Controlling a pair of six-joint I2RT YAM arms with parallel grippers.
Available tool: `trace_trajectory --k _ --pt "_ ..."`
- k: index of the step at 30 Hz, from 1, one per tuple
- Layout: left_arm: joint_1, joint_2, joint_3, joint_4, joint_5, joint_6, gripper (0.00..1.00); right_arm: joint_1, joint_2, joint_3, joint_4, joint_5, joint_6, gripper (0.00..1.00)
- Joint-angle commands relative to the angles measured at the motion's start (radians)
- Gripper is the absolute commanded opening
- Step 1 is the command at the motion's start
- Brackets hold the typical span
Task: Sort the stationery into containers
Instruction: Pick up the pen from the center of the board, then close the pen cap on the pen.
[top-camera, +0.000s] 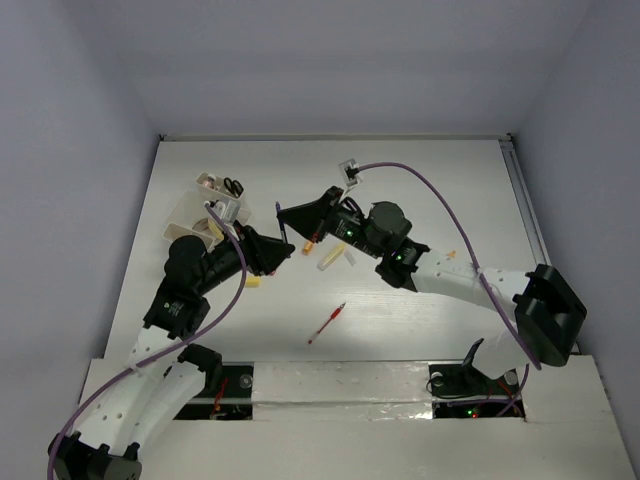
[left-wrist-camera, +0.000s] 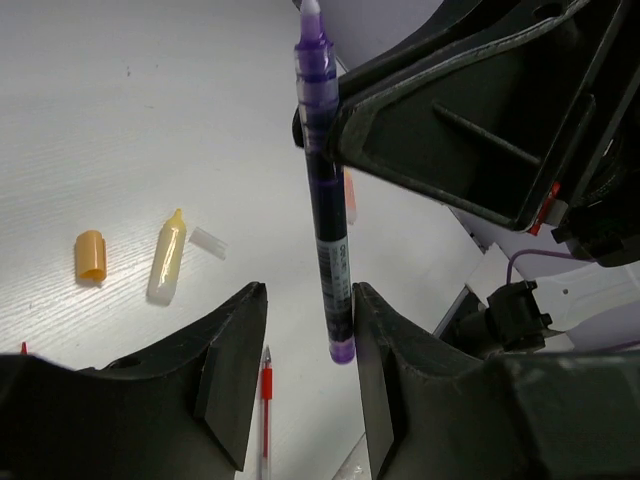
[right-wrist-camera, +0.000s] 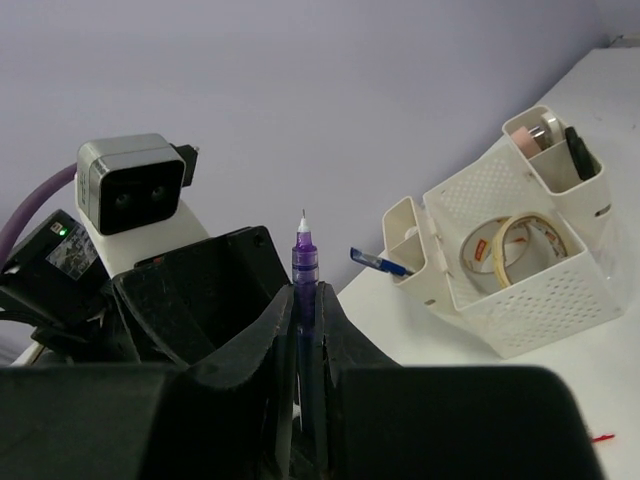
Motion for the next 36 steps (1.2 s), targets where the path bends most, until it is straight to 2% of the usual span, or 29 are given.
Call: trace_trajectory --k 1,2,5,6,7,12,14,15,19,20,25,28,31,36 --pt "0.005 0.005 -0.002 0.083 0.012 -0.009 0.35 0.003 0.016 0.007 0.098 -0.055 0.043 0.0" --pt "0.005 0.008 -0.003 0.092 0.012 -0.012 0.34 0.003 0.026 0.004 0.104 -0.058 0.049 0.0" --pt "0.005 0.013 0.0 0.087 0.006 -0.011 0.13 0.003 0.036 0.004 0.118 -0.073 0.066 0.0" --pt "0.005 0.011 0.004 0.084 0.002 -0.006 0.03 0.003 0.038 0.003 0.119 -0.075 0.069 0.0" --pt "0.005 0.008 0.006 0.081 -0.006 -0.003 0.0 0.003 0.038 0.003 0.116 -0.076 0.069 0.0" --pt "0.005 -0.019 0.029 0.043 -0.037 0.029 0.0 0.003 0.032 -0.006 0.104 -0.072 0.066 0.0" --pt "0.005 -0.026 0.046 0.011 -0.055 0.064 0.0 0.003 0.018 -0.014 0.086 -0.064 0.068 0.12" --pt "0.005 -0.03 0.069 -0.03 -0.069 0.078 0.0 -0.008 -0.002 -0.023 0.063 -0.059 0.065 0.25" --pt "0.005 -0.046 0.103 -0.092 -0.095 0.139 0.0 -0.017 -0.06 -0.064 -0.009 -0.039 0.031 0.48" --pt "0.005 -0.047 0.106 -0.129 -0.101 0.15 0.0 -0.029 -0.092 -0.072 -0.029 -0.038 0.025 0.5" --pt "0.005 -0.026 0.141 -0.196 -0.138 0.239 0.0 -0.049 -0.201 -0.141 -0.164 -0.001 -0.058 0.51" --pt "0.005 -0.016 0.147 -0.206 -0.134 0.282 0.0 -0.068 -0.257 -0.16 -0.328 0.03 -0.157 0.47" --pt "0.014 -0.009 0.11 -0.16 -0.112 0.276 0.0 -0.091 -0.261 -0.135 -0.579 0.034 -0.262 0.4" --pt "0.014 -0.006 0.115 -0.184 -0.117 0.287 0.0 -0.141 -0.273 -0.141 -0.739 0.099 -0.328 0.37"
